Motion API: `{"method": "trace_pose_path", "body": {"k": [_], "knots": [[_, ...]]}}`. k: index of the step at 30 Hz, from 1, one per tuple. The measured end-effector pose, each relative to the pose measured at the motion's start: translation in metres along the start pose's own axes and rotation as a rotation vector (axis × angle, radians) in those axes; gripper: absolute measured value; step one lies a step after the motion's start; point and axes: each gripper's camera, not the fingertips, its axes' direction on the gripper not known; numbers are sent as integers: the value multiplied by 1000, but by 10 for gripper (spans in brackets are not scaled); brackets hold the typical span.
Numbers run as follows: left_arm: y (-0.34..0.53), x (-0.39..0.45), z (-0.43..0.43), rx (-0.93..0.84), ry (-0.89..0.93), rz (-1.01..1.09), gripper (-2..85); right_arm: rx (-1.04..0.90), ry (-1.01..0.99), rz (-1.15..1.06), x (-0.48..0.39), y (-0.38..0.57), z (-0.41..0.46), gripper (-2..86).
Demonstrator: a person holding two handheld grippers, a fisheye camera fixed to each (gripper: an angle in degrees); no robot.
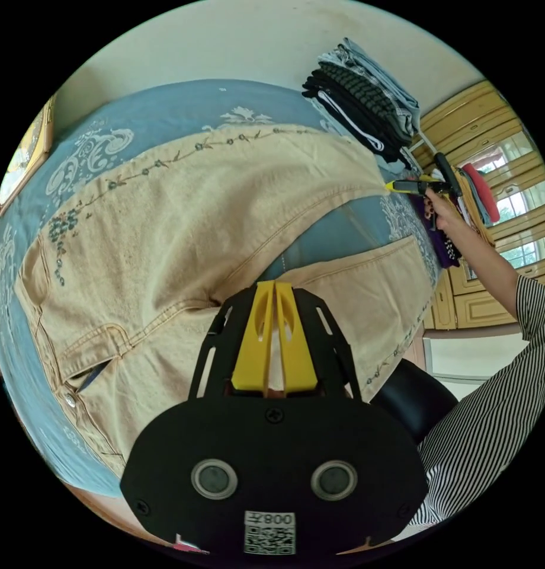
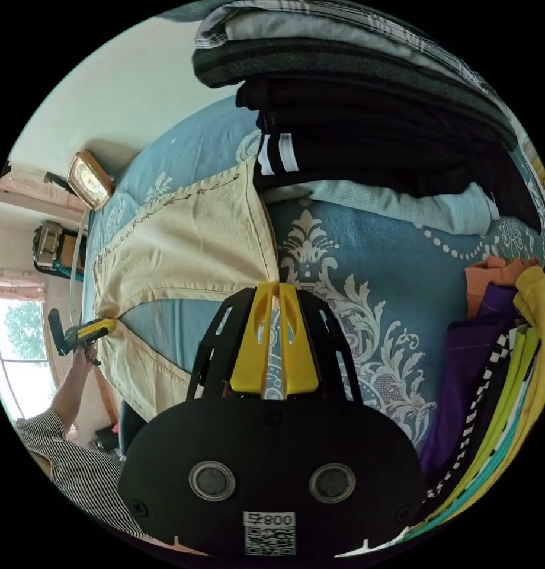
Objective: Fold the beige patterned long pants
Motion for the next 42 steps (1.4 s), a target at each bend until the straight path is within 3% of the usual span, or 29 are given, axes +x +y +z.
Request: {"method": "trace_pose_path", "body": {"k": [4,8,13,18,24,28,31,39,42], "knots": [[-13,2,-9,13,-94,40,59,61,30,46,-37,-11,1,6],[-22,-2,17,-92,-218,92,36,95,99,88,-67,-15,-2,2],[-9,-18,10,-75,-131,54,13,134,77,-50,-151,-27,-1,1],[44,-37,-32,138,-3,-79,11,-21,214,-117,-235,-51,50,2],[180,-97,-78,258,-120,-399,29,158,374,-295,-369,-35,53,3],[239,-145,-89,260,-150,-563,43,155,47,-474,-473,-27,69,8],[260,-174,-98,284,-223,-620,58,113,-79,-643,-572,-24,94,20],[282,-226,-89,275,-295,-625,65,16,-203,-1013,-820,-21,175,62],[297,-223,-95,317,-314,-600,75,-3,-165,-1120,-890,-15,205,71]]}}
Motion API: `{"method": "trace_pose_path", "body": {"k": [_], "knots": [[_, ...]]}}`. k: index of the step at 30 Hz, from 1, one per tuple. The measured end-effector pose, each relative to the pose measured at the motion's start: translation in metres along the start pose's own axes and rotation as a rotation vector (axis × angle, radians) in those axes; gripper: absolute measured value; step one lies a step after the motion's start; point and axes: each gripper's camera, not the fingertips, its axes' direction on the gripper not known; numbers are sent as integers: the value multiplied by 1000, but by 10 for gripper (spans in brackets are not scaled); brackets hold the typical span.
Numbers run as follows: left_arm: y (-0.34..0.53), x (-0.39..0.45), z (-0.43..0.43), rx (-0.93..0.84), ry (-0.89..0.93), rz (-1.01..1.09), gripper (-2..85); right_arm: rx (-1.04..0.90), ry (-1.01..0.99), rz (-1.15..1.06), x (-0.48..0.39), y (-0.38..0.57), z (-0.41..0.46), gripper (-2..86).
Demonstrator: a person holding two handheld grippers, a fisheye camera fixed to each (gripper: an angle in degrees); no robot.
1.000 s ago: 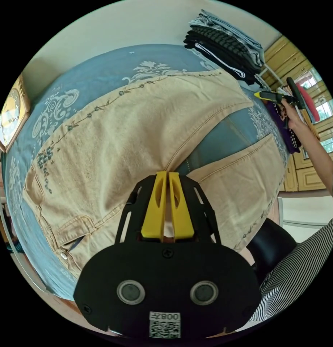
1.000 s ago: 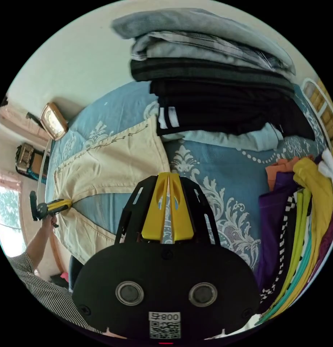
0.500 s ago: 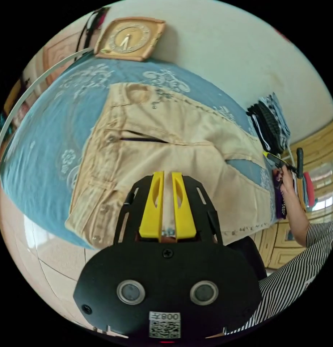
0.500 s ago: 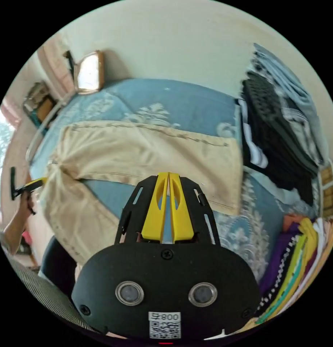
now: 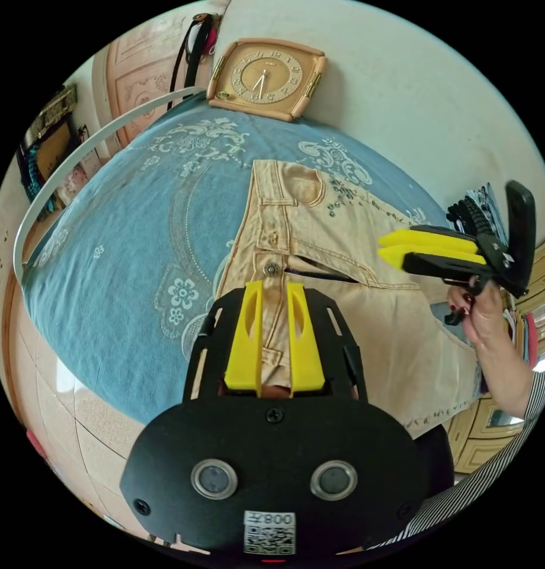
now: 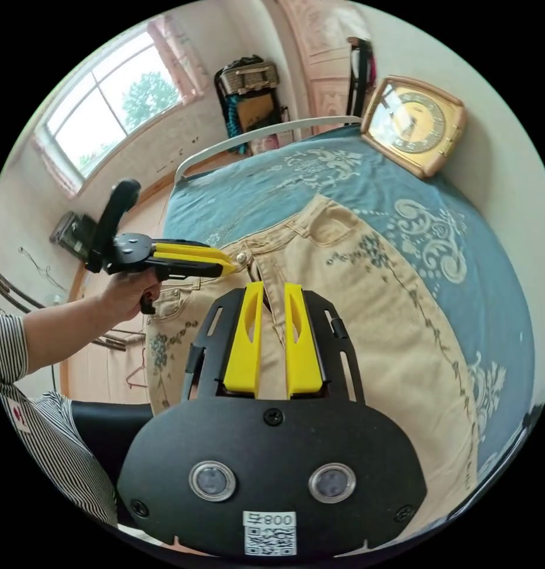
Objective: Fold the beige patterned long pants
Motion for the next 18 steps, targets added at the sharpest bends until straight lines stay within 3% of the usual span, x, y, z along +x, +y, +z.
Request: {"method": "trace_pose_path", "body": {"k": [9,18], "knots": [[26,-33,14,-8,-71,20,60,-139,106,-129,-52,-99,91,56],[43,-65,5,46,-17,-6,17,-6,-22,-13,-42,-139,86,9]]}}
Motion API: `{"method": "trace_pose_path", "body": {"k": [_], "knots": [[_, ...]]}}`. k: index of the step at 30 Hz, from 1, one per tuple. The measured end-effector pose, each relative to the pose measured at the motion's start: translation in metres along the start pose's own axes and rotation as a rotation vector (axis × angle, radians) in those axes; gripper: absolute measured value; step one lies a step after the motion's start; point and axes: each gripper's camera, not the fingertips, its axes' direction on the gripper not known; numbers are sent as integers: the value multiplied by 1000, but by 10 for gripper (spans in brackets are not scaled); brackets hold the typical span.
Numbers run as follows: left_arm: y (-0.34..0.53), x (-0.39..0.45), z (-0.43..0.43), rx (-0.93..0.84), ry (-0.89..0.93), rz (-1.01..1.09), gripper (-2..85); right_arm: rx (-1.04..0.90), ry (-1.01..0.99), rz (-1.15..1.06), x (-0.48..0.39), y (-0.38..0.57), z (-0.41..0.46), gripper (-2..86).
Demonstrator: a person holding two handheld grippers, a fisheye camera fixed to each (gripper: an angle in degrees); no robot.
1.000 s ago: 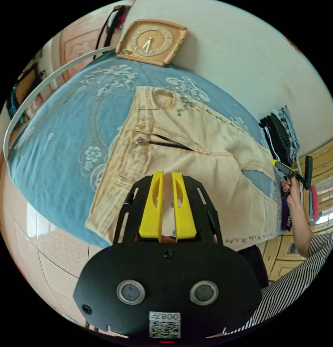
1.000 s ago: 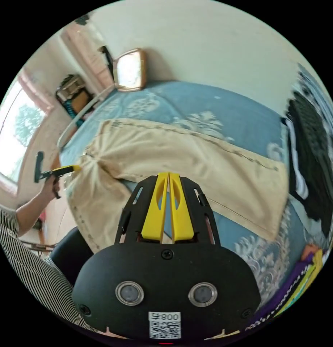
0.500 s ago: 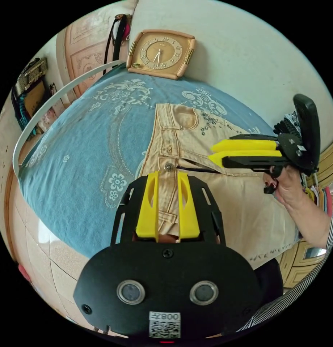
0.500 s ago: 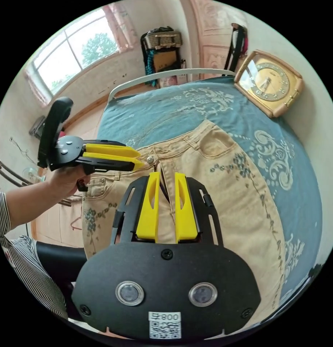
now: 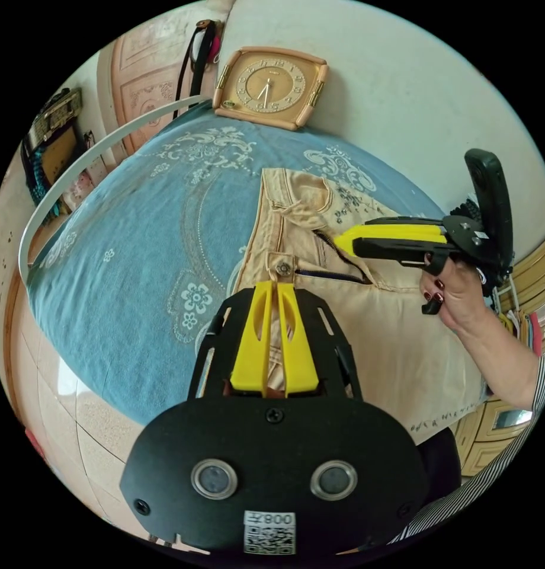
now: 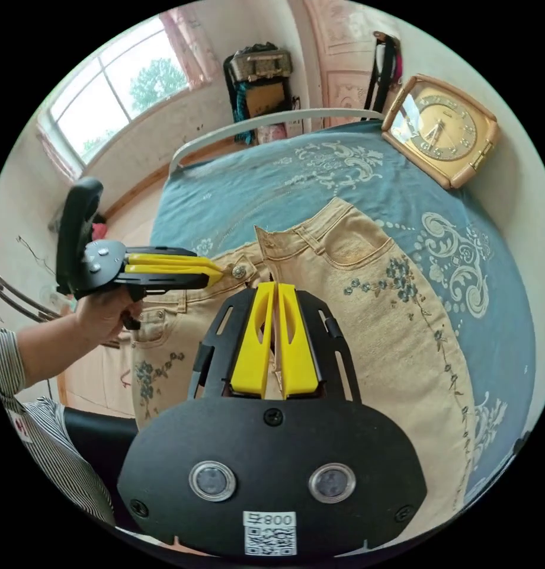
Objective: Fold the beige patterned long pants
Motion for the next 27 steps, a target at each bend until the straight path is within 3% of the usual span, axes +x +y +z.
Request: {"method": "trace_pose_path", "body": {"k": [5,13,18,21,25,27], "knots": [[-6,-15,-2,37,34,9,13,140,-135,66,18,-5,-21,6],[-2,-38,34,-29,51,-9,13,-112,-14,-181,-23,-30,47,7],[11,-49,9,101,-1,-41,7,-145,-95,-122,-6,-35,63,8],[9,-40,4,165,68,3,5,-145,-136,-93,5,-36,68,8],[-4,-30,54,-67,-31,80,4,-137,-166,-32,19,-31,62,9],[2,-39,59,-26,-12,93,3,-72,-223,19,32,-21,46,5]]}}
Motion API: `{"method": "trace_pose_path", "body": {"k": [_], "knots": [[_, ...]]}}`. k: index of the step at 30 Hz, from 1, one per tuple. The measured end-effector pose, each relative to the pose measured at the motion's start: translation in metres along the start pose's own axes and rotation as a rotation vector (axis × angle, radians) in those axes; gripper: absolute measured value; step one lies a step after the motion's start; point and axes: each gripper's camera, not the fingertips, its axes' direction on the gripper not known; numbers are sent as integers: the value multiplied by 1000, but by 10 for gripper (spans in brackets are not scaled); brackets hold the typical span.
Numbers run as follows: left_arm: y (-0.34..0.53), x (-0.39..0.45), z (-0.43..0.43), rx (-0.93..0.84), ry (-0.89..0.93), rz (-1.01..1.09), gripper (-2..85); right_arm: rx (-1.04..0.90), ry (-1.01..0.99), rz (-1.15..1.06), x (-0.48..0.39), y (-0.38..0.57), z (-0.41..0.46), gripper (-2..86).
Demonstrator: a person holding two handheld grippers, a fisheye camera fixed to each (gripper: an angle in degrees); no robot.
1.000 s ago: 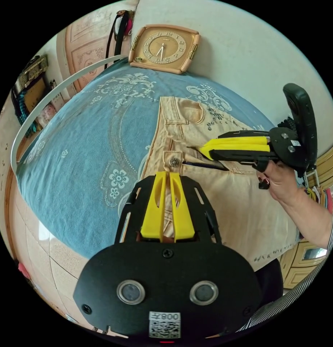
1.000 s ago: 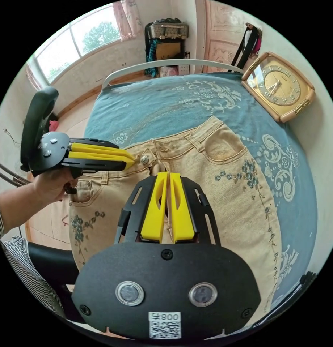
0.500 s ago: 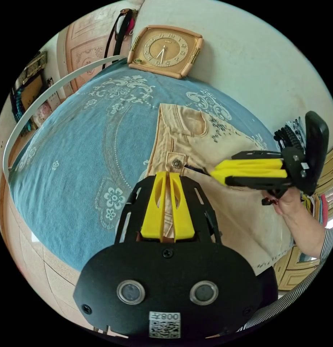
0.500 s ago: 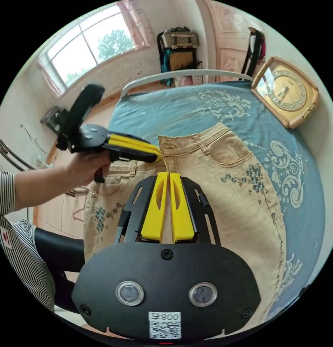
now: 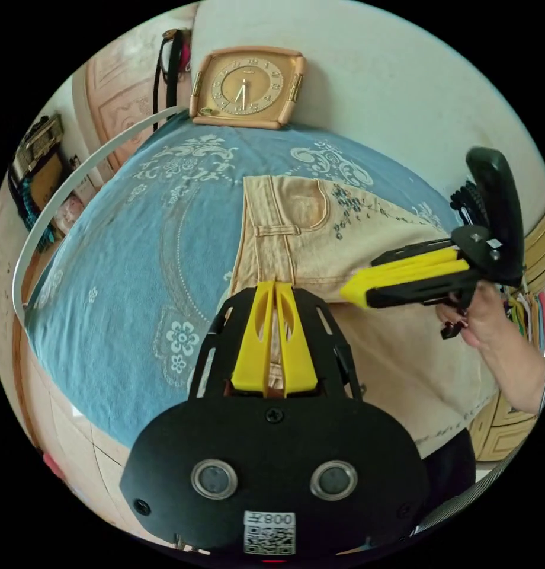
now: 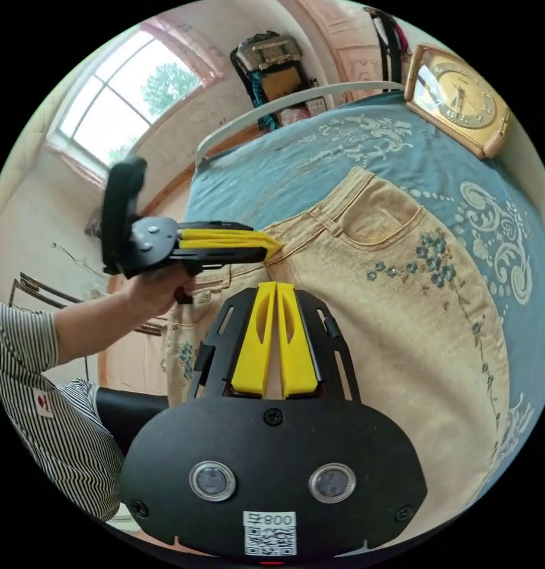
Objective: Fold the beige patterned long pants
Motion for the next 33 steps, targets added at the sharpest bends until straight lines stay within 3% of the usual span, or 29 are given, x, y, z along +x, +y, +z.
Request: {"method": "trace_pose_path", "body": {"k": [3,6,15,20,22,27,31,33], "knots": [[1,-12,6,4,46,-22,1,112,60,92,17,26,-28,3],[1,-19,12,12,70,-35,1,14,33,153,40,39,-13,2],[-9,-24,29,-4,41,5,1,46,205,83,51,75,-9,3],[-19,-18,15,25,51,-25,2,4,118,196,78,89,-28,3],[-21,-2,6,61,81,36,2,92,92,236,87,108,-57,2],[-29,21,56,-140,6,137,2,240,62,345,104,175,-119,1],[-29,1,64,-110,103,48,2,45,134,404,125,216,-96,1],[-35,-8,61,-114,111,5,2,97,87,449,136,230,-101,1]]}}
